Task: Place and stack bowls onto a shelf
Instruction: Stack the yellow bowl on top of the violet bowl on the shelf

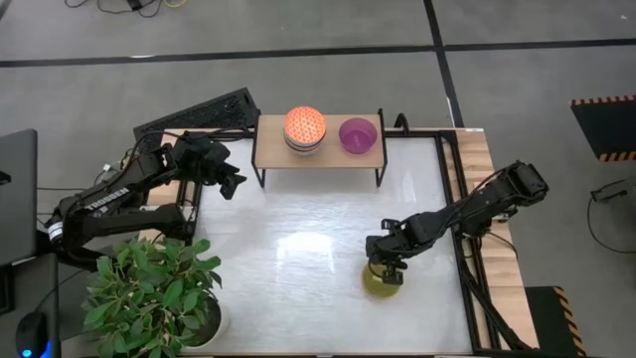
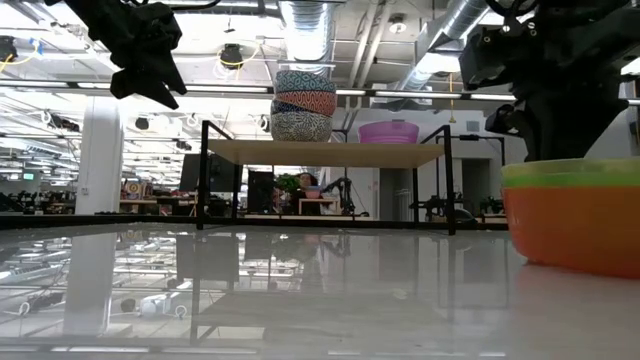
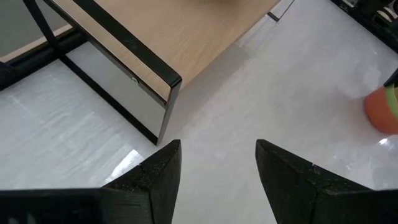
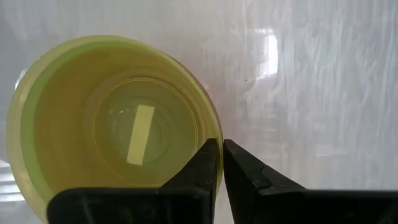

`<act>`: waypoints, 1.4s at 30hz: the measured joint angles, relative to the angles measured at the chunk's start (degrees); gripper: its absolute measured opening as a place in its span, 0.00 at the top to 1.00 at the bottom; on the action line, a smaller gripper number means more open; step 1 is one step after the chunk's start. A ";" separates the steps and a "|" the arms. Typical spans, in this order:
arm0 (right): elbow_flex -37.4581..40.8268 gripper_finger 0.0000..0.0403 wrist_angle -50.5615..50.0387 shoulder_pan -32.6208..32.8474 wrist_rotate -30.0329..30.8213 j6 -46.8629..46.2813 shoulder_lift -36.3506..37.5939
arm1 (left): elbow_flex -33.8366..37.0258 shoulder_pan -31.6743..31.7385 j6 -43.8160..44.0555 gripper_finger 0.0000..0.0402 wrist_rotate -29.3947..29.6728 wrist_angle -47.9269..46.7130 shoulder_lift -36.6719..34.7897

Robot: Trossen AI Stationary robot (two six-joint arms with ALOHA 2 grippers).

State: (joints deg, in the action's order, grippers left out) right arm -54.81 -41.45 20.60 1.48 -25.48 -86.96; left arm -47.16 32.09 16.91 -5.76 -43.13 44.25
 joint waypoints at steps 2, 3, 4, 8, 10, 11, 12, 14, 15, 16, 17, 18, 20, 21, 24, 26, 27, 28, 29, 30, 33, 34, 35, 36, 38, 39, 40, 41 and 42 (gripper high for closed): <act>0.00 0.87 0.07 0.00 0.11 -0.02 0.00 | 0.00 -0.02 -0.01 0.53 -0.11 0.00 0.00; 0.00 0.86 0.06 0.00 0.24 -0.02 0.00 | 0.00 -0.01 -0.15 0.53 -0.42 0.00 0.00; 0.00 0.85 0.06 0.00 0.62 -0.04 0.00 | 0.00 -0.01 -0.27 0.53 -0.46 0.00 0.00; 0.00 0.81 -0.06 -0.07 1.81 -1.09 0.00 | 0.00 0.00 -0.66 0.53 -0.46 0.00 0.00; 0.00 0.80 -0.07 -0.09 1.86 -1.09 0.00 | 0.00 -0.02 -0.67 0.53 -0.46 0.00 0.00; 0.00 0.80 -0.08 -0.09 1.86 -1.08 0.00 | 0.00 -0.02 -0.68 0.53 -0.46 0.00 0.00; 0.00 0.79 -0.07 -0.09 1.86 -1.08 0.00 | 0.00 0.00 -0.68 0.53 -0.46 0.00 0.00; 0.00 0.79 -0.09 -0.09 1.86 -1.09 0.00 | 0.00 -0.01 -0.70 0.53 -0.46 0.00 0.00; 0.00 0.80 -0.09 -0.09 1.86 -1.09 0.00 | 0.00 0.00 -0.70 0.53 -0.44 0.00 0.00; 0.00 0.80 -0.09 -0.09 1.86 -1.09 0.00 | 0.00 -0.02 -0.69 0.53 -0.43 0.00 0.00; 0.00 0.80 -0.09 -0.09 1.88 -1.09 0.00 | 0.00 -0.01 -0.70 0.53 -0.42 0.00 0.00; 0.00 0.81 -0.07 -0.09 1.92 -1.09 0.00 | 0.00 -0.01 -0.70 0.53 -0.42 0.00 0.00; 0.00 0.82 -0.09 -0.09 2.26 -1.09 0.00 | 0.00 0.00 -0.70 0.53 -0.41 0.00 0.00; 0.00 0.84 -0.10 -0.09 2.57 -1.17 0.00 | 0.00 -0.02 -0.69 0.53 -0.39 0.00 0.00; 0.00 0.93 -0.19 -0.09 2.93 -1.53 0.00 | 0.00 -0.02 -0.70 0.53 -0.37 0.00 0.00; -0.01 0.96 -0.12 -0.09 3.00 -1.54 0.00 | 0.00 -0.01 -0.69 0.53 -0.35 0.00 0.00; -0.02 0.96 -0.11 -0.09 3.01 -1.75 0.00 | 0.00 -0.01 -0.68 0.53 -0.32 0.00 0.00; -0.02 0.96 -0.11 -0.09 3.01 -1.99 0.00 | 0.00 -0.02 -0.68 0.53 -0.27 0.00 0.00; -0.02 0.96 -0.10 -0.09 3.01 -2.32 0.00 | 0.00 -0.02 -0.68 0.53 -0.22 0.00 0.00; -0.02 0.96 -0.07 -0.09 3.01 -2.52 0.00 | 0.00 -0.01 -0.68 0.53 -0.22 0.00 0.00; -0.44 0.96 -1.17 -0.11 2.97 -2.57 0.80 | 0.00 -0.02 -0.38 0.53 -0.22 0.00 0.00; -1.14 0.96 -1.77 -0.36 2.97 -2.43 1.15 | 0.00 -0.01 -0.33 0.53 -0.22 0.00 0.00; -1.89 0.96 -2.28 -0.65 2.87 -1.78 1.65 | 0.00 0.00 -0.31 0.53 -0.22 0.00 0.00; -2.67 0.96 -3.37 -1.11 2.59 -0.72 2.31 | 0.00 0.00 -0.27 0.53 -0.24 -0.02 0.00; -4.43 0.96 -5.99 -2.62 1.02 1.26 3.78 | 0.00 -0.02 0.10 0.53 -0.24 -0.02 0.00; -4.99 0.96 -6.65 -3.56 0.58 1.38 4.71 | 0.00 -0.01 0.13 0.53 -0.24 -0.06 0.01; -5.38 0.96 -6.70 -4.56 0.24 1.38 5.79 | 0.00 -0.01 0.13 0.53 -0.24 -0.07 0.02; -5.70 0.96 -6.03 -5.48 0.07 1.39 6.88 | 0.00 -0.01 0.15 0.53 -0.24 -0.09 0.00; -5.94 0.96 -5.01 -6.34 0.00 1.40 8.05 | 0.00 0.00 0.15 0.53 -0.24 -0.21 0.00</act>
State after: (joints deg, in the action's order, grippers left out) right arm -60.75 -46.46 14.26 1.48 -24.08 -78.91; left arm -47.16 32.10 17.06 -6.00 -43.34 44.25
